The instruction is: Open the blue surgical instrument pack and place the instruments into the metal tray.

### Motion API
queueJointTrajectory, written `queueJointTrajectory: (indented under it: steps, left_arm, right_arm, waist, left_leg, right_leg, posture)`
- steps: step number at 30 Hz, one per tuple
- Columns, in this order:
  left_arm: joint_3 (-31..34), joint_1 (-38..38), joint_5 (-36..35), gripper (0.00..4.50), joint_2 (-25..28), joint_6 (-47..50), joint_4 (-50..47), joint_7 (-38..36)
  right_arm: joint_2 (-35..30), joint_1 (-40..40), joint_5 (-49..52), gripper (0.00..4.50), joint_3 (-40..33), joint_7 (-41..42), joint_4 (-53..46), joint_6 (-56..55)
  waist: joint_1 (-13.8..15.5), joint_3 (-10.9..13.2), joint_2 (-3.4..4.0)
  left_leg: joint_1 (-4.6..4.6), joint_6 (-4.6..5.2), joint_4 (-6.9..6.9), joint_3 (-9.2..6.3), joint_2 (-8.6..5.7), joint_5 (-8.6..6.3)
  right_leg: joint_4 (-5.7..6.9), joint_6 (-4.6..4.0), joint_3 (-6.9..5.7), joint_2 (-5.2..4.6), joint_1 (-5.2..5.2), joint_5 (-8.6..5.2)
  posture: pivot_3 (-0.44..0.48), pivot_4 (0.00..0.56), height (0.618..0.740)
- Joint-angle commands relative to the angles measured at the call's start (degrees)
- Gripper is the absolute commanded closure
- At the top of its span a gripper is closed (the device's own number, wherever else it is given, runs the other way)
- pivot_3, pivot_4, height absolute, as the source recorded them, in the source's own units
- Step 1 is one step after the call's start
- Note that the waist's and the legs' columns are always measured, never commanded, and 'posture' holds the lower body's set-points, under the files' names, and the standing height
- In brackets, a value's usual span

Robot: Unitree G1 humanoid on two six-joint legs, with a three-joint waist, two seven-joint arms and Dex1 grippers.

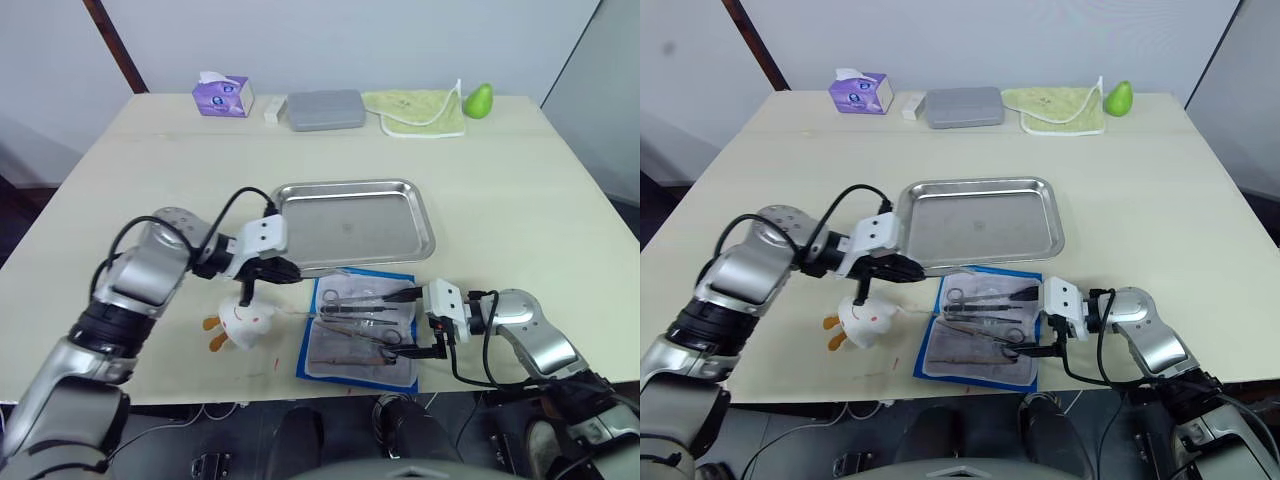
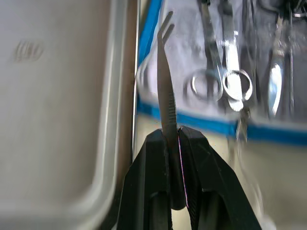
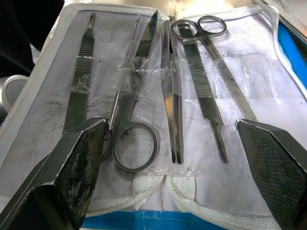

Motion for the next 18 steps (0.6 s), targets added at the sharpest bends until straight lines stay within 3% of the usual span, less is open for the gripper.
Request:
queueJointTrajectory:
  steps: [1,5,8,12,18]
  left_arm:
    - [7.3,3.4,-5.0,4.42,2.9,-1.8,-4.3,-1.3]
    - [16.1,9.5,-10.3,4.42,5.0,0.2,-7.3,-0.1]
    - [22.3,13.2,-15.2,4.42,1.9,8.6,-9.8,7.2]
    - [25.4,15.5,-18.2,4.42,-3.9,17.9,-14.8,18.6]
    - [25.8,13.1,-19.8,4.42,-16.1,32.8,-23.9,39.6]
  right_arm:
    - [-1.6,3.3,-7.5,0.00,4.5,-1.6,6.2,2.8]
    - [-2.0,3.4,-6.7,0.00,3.7,-1.2,5.8,2.4]
    - [-2.2,3.4,-6.0,0.00,3.3,-0.4,5.7,1.4]
    - [-2.2,2.8,-6.2,0.00,3.4,0.2,6.1,0.7]
    - [-2.0,2.5,-6.3,0.00,3.9,0.6,6.0,0.6]
  waist:
    - [-0.1,0.0,-0.09]
    - [0.0,0.0,-0.10]
    - [0.1,-0.1,-0.10]
    - [0.3,-0.1,-0.17]
    - [0.4,-0.1,-0.26]
  left_leg:
    - [0.02,0.00,-0.03,0.02,0.00,0.00]
    - [0.15,0.00,-0.20,0.11,0.00,0.00]
    - [0.21,0.00,-0.33,0.10,-0.02,0.00]
    - [0.24,-0.01,-0.35,0.05,-0.05,0.00]
    - [0.30,-0.01,-0.36,-0.03,-0.07,0.00]
  right_leg:
    - [0.00,0.00,0.00,-0.02,0.01,-0.01]
    - [0.00,0.01,0.06,-0.07,0.02,-0.10]
    - [-0.02,0.05,0.01,-0.12,0.04,-0.13]
    - [-0.07,0.19,-0.05,-0.16,0.12,-0.11]
    - [-0.15,0.23,-0.10,-0.17,0.29,0.00]
  posture:
    - [0.000,0.150,0.740]
    - [0.000,0.150,0.740]
    - [0.000,0.150,0.740]
    - [0.000,0.150,0.740]
    - [0.000,0.150,0.740]
